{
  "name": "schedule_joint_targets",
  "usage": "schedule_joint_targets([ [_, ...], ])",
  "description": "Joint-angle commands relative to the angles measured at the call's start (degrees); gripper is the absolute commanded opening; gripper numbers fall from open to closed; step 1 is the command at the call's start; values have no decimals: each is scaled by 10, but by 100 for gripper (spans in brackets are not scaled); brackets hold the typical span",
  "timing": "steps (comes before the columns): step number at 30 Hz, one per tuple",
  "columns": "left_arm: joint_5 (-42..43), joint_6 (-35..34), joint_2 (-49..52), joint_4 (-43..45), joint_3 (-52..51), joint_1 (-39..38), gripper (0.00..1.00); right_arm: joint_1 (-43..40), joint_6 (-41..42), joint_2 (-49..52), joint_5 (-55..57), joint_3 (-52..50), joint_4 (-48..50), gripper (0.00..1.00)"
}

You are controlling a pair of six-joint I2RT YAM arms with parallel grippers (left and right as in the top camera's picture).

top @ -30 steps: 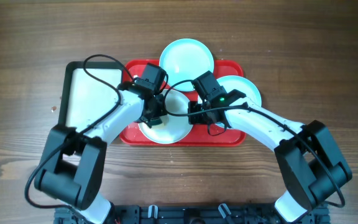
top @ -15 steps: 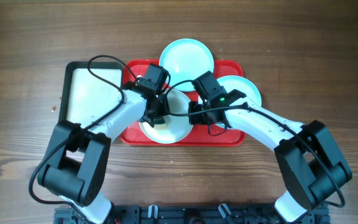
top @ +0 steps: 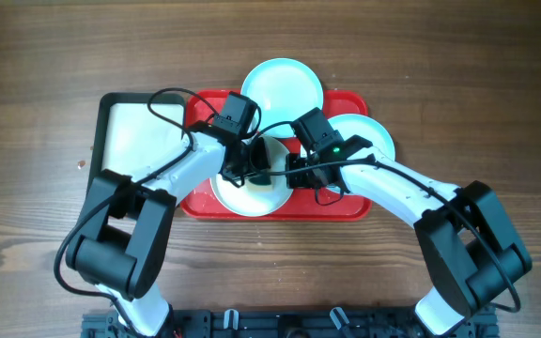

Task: Clean dirty plates on tray and stack at the side
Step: 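Scrub the white plate with the sponge while the right gripper holds it, then return the sponge over the black tray with the left gripper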

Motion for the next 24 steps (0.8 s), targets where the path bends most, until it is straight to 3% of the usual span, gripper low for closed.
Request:
schedule_joint_targets([
  [1, 47, -6, 35, 6, -14, -25, 4, 7, -2, 6, -39, 1, 10, 4],
  [11, 53, -6, 28, 19, -12, -44, 4, 7, -2, 6, -39, 1, 9, 4],
  [14, 47, 1, -9, -15, 1, -31, 4, 7, -2, 6, -39, 1, 10, 4],
  [17, -11, 1, -71, -50, 12, -14, 4, 7, -2, 6, -39, 1, 10, 5],
  [24, -108, 1, -218, -114, 12, 52, 4, 7, -2, 6, -39, 1, 10, 25],
])
